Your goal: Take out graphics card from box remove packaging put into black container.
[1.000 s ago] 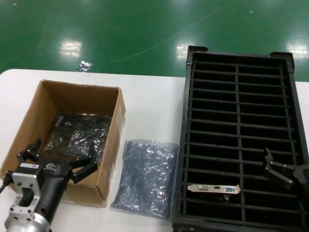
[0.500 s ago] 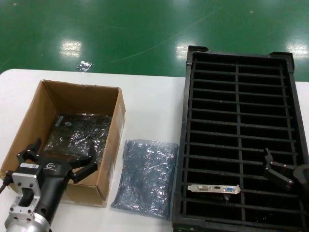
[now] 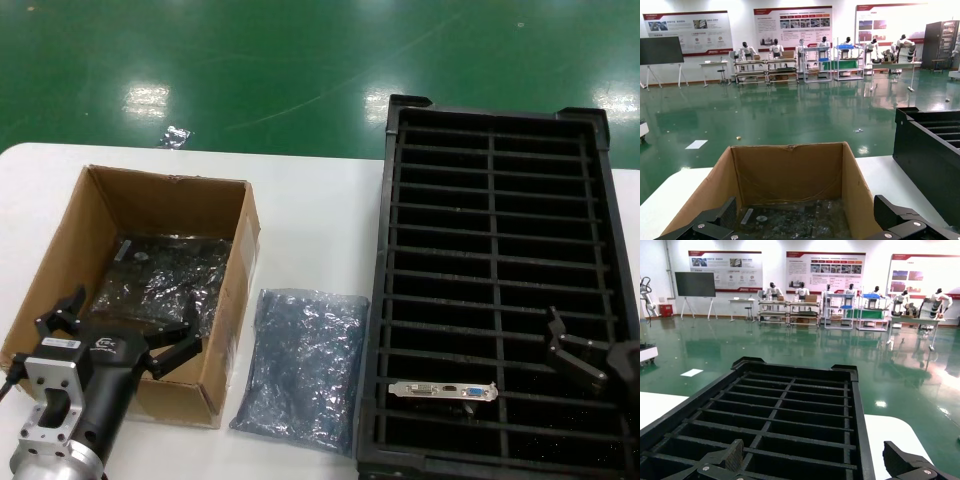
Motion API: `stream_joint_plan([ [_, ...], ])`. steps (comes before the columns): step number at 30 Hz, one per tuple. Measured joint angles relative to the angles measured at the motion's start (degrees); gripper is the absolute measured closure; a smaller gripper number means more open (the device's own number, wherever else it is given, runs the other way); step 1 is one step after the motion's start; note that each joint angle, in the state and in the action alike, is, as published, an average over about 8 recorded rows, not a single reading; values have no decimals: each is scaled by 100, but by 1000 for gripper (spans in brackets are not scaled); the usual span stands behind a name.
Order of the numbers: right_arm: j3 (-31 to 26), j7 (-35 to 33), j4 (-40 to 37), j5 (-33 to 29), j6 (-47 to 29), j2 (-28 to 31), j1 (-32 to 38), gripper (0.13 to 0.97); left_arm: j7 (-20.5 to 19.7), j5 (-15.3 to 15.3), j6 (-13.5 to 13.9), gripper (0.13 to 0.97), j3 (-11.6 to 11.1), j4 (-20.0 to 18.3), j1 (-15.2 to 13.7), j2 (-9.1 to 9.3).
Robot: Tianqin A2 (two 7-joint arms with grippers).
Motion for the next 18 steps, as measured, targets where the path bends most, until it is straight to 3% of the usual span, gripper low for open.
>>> stream_joint_plan([
  [18,0,0,0,0,0,0,0,129,0,0,0,132,0,0,0,0],
])
